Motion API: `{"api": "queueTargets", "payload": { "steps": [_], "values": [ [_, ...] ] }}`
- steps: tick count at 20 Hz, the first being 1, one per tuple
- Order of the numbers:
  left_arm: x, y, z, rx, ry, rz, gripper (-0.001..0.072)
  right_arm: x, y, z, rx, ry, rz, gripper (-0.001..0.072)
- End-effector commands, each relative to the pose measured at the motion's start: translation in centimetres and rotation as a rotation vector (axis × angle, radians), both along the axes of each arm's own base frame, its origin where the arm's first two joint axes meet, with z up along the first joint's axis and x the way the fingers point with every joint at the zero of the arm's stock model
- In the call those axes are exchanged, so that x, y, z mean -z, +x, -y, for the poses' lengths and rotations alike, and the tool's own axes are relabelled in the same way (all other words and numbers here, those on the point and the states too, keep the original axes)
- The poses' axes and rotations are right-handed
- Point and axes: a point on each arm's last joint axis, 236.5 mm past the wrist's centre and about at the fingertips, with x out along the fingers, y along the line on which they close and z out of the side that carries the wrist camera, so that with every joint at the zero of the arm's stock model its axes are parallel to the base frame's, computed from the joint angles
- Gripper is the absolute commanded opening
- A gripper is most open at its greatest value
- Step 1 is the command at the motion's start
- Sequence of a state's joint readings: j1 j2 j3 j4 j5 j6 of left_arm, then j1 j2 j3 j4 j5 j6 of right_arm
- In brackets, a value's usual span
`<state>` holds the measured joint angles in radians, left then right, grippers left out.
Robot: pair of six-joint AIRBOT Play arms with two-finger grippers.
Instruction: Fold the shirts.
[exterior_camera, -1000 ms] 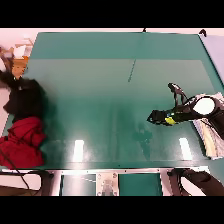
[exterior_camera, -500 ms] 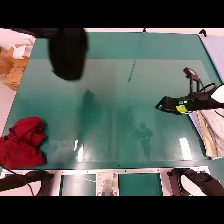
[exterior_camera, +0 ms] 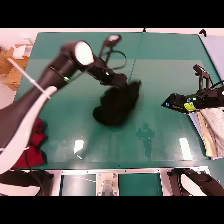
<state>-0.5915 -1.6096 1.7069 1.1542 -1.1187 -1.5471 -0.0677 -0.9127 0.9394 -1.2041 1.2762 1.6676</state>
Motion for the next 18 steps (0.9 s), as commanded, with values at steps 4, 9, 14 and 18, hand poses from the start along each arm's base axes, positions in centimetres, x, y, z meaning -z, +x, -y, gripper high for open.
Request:
{"api": "queueTargets", "payload": {
  "steps": [4,9,14,18],
  "values": [
    [2.2,1.1,-10.9,-0.057,0.297,-0.168,0.0718,1.4,0.9,1.2,0.044,0.004,-0.037,0.0416],
    [7.0,-2.8,-20.3,-0.185,0.403,-0.471,0.0716,5.8,5.2,1.1,0.094,0.193,-0.082,0.0405],
    [16.3,-9.7,-15.5,-0.255,0.109,-0.647,0.0717,10.7,10.6,-0.4,0.087,0.387,-0.147,0.0407],
    [17.9,-5.7,-12.3,-0.414,-0.155,-0.531,0.0717,14.0,14.5,-1.1,0.066,0.405,-0.185,0.0406]
  ]
}}
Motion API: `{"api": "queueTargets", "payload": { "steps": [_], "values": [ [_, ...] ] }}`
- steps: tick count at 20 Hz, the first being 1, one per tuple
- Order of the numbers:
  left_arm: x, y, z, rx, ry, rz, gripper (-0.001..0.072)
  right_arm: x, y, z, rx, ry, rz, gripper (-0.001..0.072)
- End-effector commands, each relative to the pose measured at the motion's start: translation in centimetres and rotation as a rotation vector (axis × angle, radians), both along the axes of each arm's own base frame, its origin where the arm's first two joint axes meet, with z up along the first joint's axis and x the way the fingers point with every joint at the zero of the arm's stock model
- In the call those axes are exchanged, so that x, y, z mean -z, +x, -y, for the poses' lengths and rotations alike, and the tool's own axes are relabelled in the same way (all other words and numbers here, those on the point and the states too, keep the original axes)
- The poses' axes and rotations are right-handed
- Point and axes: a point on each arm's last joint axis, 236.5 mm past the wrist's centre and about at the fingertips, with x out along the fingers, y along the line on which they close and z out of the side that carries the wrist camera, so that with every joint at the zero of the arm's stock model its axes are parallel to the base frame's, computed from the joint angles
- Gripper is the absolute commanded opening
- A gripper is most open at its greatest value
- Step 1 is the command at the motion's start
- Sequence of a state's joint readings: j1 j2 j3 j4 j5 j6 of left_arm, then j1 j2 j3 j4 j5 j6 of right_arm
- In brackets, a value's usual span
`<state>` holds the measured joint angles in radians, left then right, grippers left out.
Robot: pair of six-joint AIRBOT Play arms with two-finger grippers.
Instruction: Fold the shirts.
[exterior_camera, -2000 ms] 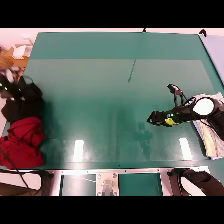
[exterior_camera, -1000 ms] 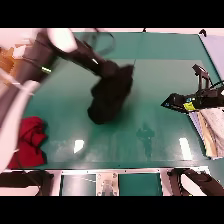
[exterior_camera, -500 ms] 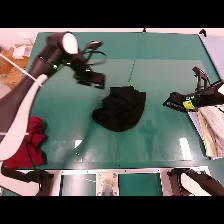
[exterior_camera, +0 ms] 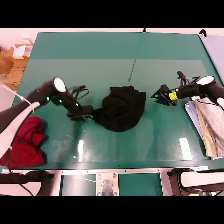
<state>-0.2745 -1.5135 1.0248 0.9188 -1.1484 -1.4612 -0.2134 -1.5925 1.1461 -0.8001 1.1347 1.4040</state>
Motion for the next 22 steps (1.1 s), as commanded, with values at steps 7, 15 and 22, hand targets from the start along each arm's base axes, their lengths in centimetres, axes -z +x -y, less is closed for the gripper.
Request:
{"api": "queueTargets", "payload": {
  "steps": [7,15,22],
  "values": [
    [2.1,3.2,5.1,-0.186,-0.158,0.156,0.0326,3.0,5.8,-4.5,-0.036,0.123,-0.001,0.0306],
    [-8.9,8.1,1.2,-0.095,-0.179,0.337,0.0030,-7.9,8.7,-2.2,-0.080,0.115,0.216,0.0016],
    [-43.0,8.2,-1.9,-0.132,-0.302,1.085,0.0030,-41.2,3.0,1.1,-0.046,-0.095,0.958,0.0016]
  ]
}}
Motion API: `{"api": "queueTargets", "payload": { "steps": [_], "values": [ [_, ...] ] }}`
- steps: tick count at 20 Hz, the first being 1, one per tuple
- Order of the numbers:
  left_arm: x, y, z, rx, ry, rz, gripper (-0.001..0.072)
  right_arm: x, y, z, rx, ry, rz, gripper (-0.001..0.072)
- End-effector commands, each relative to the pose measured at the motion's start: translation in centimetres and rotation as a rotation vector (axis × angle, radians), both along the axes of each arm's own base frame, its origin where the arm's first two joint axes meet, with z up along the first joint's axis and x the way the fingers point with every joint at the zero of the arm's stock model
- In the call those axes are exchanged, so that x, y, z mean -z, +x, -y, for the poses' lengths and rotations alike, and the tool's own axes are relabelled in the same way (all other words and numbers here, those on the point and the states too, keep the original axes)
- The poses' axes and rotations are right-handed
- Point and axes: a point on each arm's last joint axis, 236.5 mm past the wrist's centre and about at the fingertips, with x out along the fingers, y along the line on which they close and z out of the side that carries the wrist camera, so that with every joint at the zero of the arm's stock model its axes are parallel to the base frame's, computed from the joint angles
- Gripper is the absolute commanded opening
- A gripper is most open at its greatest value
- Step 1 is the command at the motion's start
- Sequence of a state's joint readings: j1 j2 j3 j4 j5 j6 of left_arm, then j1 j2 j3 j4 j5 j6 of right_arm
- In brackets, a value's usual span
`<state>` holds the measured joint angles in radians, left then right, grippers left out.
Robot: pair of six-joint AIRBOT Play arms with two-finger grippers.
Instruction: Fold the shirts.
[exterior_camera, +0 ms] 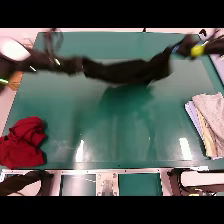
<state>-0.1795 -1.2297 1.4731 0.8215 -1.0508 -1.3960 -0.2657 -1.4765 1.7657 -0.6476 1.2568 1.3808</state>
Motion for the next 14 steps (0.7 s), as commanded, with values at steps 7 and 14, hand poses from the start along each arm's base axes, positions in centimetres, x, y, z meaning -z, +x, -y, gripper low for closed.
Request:
{"api": "queueTargets", "payload": {
  "steps": [7,14],
  "values": [
    [-34.1,-17.8,-4.1,-0.054,-0.193,0.781,0.0031,-29.6,-22.8,-4.6,0.077,-0.245,0.796,0.0017],
    [-23.4,-11.7,-9.2,-0.241,0.162,0.535,0.0031,-21.3,-23.2,-4.1,0.009,-0.356,0.537,0.0018]
  ]
}}
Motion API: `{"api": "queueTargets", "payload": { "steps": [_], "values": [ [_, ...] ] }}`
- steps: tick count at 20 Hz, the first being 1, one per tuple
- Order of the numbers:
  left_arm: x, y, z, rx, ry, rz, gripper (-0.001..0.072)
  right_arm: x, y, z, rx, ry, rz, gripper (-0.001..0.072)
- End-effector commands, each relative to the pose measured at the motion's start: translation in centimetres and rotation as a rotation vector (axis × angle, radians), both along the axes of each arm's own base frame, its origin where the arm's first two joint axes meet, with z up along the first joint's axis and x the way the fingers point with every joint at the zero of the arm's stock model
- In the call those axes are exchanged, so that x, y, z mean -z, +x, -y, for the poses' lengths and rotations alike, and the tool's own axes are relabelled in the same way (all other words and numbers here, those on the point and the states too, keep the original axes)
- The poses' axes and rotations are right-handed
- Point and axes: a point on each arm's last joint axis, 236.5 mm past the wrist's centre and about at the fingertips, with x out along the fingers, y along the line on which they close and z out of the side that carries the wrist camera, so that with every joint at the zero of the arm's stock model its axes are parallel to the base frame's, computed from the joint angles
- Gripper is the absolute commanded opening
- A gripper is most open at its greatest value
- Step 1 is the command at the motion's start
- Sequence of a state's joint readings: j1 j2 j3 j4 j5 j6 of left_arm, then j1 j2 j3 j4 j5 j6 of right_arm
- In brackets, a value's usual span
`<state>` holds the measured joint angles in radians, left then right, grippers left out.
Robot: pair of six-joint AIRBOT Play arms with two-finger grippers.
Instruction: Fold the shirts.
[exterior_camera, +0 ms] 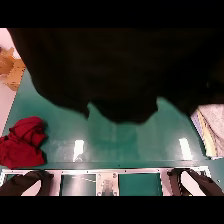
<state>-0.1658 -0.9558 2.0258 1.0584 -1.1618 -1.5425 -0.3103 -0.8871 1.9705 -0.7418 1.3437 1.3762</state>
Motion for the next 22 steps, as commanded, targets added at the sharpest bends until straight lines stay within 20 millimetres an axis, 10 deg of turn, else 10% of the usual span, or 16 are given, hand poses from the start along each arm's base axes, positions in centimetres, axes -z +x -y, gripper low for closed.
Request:
{"api": "queueTargets", "payload": {
  "steps": [1,6,9,11,14,16,17,18,22],
  "values": [
    [9.1,4.6,-3.3,-0.164,0.163,-0.235,0.0031,7.7,1.8,0.7,-0.015,-0.006,-0.244,0.0019],
    [32.0,9.7,-2.9,-0.159,0.271,-0.698,0.0032,30.3,7.9,1.4,-0.035,0.132,-0.700,0.0020],
    [45.5,11.0,-2.8,-0.176,0.267,-0.856,0.0032,46.2,8.7,1.7,0.096,0.234,-0.934,0.0019],
    [51.9,11.9,-2.5,-0.182,0.254,-0.927,0.0032,52.6,8.5,1.8,0.158,0.319,-1.078,0.0019],
    [55.8,14.2,-2.4,-0.190,0.280,-0.971,0.0032,55.6,10.3,1.5,0.161,0.383,-1.165,0.0061],
    [54.5,16.5,-2.8,-0.193,0.327,-0.920,0.0109,54.4,12.6,1.5,0.133,0.385,-1.138,0.0238],
    [53.1,17.5,-3.2,-0.197,0.368,-0.876,0.0475,53.0,13.5,1.8,0.117,0.377,-1.111,0.0321],
    [51.3,18.3,-4.2,-0.207,0.416,-0.852,0.0676,51.3,14.2,2.2,0.095,0.364,-1.087,0.0382],
    [48.0,16.2,-9.8,-0.233,0.462,-1.021,0.0651,46.9,12.9,5.6,0.022,0.307,-1.103,0.0416]
  ]
}}
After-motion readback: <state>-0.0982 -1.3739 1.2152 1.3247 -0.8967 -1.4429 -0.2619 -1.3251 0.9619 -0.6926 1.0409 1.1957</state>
